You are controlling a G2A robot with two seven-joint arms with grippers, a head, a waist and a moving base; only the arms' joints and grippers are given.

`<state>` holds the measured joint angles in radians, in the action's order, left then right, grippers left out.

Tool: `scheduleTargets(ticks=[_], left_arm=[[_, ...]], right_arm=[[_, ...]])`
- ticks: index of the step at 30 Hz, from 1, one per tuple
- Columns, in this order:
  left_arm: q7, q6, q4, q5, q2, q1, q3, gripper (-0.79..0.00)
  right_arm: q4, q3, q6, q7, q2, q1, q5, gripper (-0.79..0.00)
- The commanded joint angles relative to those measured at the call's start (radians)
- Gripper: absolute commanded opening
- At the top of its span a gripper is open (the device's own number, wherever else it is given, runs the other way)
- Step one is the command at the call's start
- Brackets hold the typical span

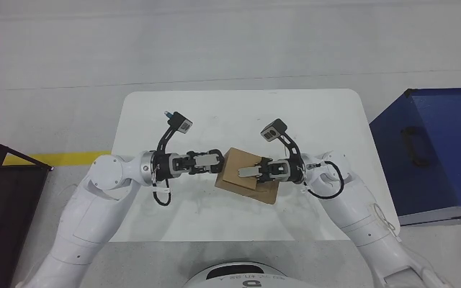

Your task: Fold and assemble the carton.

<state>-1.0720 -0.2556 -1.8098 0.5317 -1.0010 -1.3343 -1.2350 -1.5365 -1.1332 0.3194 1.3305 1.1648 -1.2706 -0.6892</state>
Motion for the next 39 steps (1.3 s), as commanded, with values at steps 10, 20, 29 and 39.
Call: scheduleTargets(ticks=[10, 20, 29, 39], left_arm=[[-0.011, -0.007, -0.011, 0.01, -0.002, -0.004, 0.011, 0.0], [-0.013, -0.029, -0.012, 0.028, -0.011, 0.02, 0.043, 0.0], [-0.026, -0.025, 0.005, 0.03, -0.016, 0.039, 0.067, 0.0], [-0.048, -0.04, 0.007, 0.041, -0.001, -0.022, -0.019, 0.0]], right_arm=[[-0.007, -0.001, 0.005, -0.008, -0.003, -0.006, 0.0, -0.785], [-0.015, -0.007, 0.01, -0.001, -0.008, -0.014, -0.005, -0.785], [-0.013, -0.002, 0.01, -0.001, -0.009, -0.01, -0.005, -0.785], [-0.013, -0.001, 0.01, -0.004, -0.011, -0.01, -0.009, -0.785]])
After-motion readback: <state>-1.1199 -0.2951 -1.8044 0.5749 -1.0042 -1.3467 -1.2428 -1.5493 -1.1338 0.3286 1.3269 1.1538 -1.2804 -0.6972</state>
